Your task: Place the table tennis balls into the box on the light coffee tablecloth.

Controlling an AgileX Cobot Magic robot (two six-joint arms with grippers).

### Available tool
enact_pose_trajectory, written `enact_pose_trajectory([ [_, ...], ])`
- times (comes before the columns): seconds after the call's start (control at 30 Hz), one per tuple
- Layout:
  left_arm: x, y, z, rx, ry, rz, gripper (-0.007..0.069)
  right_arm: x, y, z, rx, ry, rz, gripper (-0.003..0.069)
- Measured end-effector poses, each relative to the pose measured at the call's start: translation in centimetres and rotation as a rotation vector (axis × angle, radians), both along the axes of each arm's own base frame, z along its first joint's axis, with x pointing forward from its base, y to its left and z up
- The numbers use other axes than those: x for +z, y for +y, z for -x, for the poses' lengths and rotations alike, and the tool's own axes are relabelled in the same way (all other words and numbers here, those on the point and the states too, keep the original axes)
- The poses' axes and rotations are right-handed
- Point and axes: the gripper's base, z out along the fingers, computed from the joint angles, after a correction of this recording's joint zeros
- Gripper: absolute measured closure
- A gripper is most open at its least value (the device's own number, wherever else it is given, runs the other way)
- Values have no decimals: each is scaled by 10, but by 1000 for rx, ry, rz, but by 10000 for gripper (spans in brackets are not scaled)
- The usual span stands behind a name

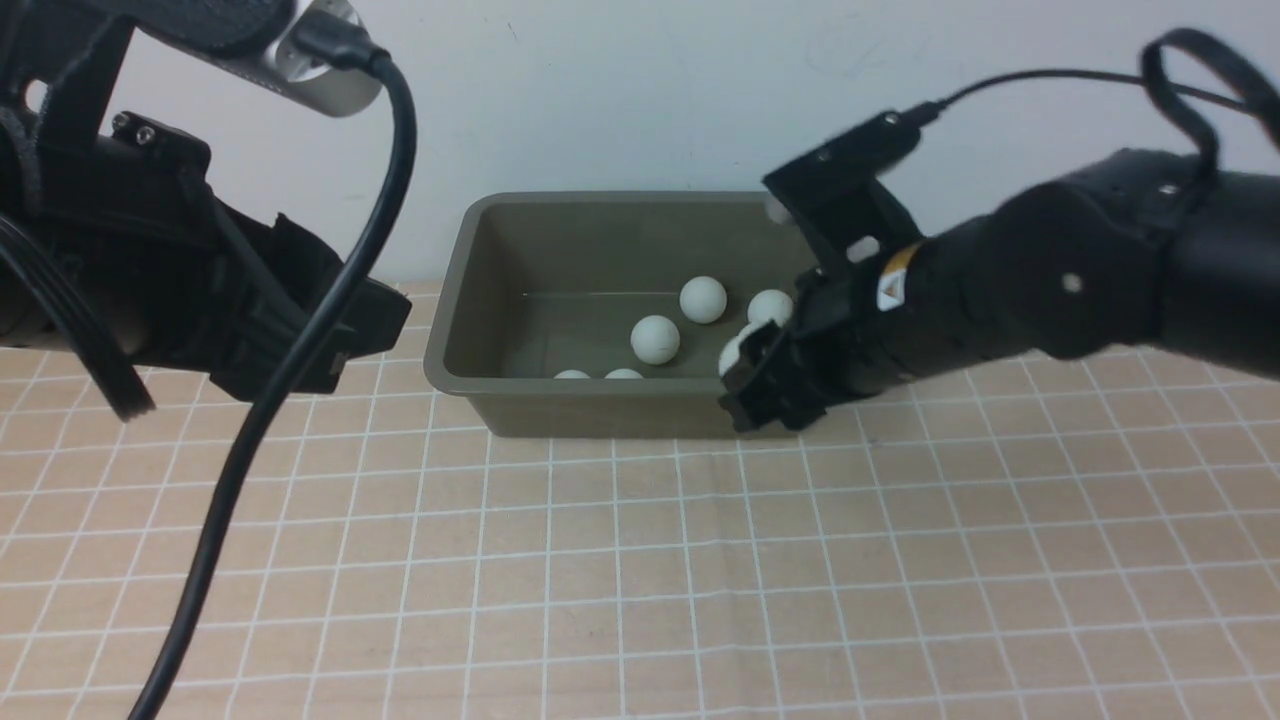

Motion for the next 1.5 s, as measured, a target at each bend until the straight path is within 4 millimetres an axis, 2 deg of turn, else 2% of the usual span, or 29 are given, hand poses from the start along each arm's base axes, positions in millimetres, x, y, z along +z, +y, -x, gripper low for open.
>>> enact_pose_trajectory([
  [0.2,-1,0,1,-5,17,-5,272,-16,9,-48,-21,-16,-41,323],
  [0.43,-3,0,3,-12,44,-16,272,-23,6,-84,-91,-14,-99,323],
  [0.6,-4,0,4,-15,53,-20,272,-23,-2,-95,-129,-10,-123,322],
  [0.67,-4,0,4,-15,52,-20,272,-23,-6,-97,-146,-4,-131,292],
  [0.8,-3,0,3,-13,45,-16,272,-24,-8,-98,-173,10,-150,179],
  [0.93,-3,0,3,-11,37,-13,272,-17,-8,-97,-173,-8,-159,152],
  [1.0,-2,0,2,-8,27,-9,272,5,-13,-92,-167,-60,-162,159],
  [1.03,-2,0,2,-7,26,-8,272,7,-14,-91,-166,-65,-163,160],
  [1.1,-1,0,2,-6,22,-7,272,45,-25,-80,-174,-151,-185,175],
  [1.13,-1,0,2,-6,22,-7,272,71,-35,-71,-185,-208,-200,187],
  [1.17,-1,0,1,-6,21,-6,272,79,-38,-68,-188,-230,-202,188],
  [1.23,-1,0,1,-6,20,-6,272,127,-63,-46,-231,-338,-222,204],
  [1.33,-1,0,1,-6,20,-6,272,180,-101,-6,-296,-458,-203,219],
  [1.43,-1,0,1,-5,18,-5,272,212,-132,34,-349,-517,-119,229],
  [1.5,0,0,0,0,1,2,272,228,-146,65,-369,-534,-70,237],
])
